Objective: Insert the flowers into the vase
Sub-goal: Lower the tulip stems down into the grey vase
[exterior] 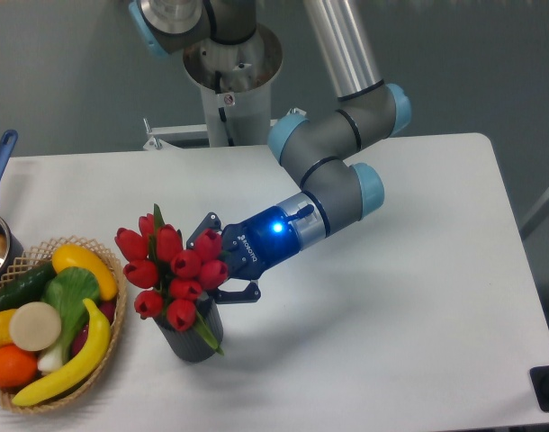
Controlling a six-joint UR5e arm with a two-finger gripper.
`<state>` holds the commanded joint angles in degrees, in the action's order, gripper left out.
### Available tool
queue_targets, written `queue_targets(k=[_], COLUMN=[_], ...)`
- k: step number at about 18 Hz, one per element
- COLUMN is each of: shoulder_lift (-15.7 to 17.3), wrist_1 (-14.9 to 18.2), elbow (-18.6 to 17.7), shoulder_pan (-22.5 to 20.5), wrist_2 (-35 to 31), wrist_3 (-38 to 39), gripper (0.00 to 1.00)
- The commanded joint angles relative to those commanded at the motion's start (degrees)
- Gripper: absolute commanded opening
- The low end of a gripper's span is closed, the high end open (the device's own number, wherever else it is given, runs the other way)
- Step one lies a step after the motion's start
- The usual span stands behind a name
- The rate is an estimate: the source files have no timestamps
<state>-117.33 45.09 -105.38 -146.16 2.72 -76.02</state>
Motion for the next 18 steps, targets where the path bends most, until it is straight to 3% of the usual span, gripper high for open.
queue_targets(k=[18], shoulder_lift=[-1.1], wrist_1=[0.0], elbow=[-1.7], shoulder_pan=[0.1], wrist_2=[-3.0], wrist_3=[-2.1], gripper=[0.39])
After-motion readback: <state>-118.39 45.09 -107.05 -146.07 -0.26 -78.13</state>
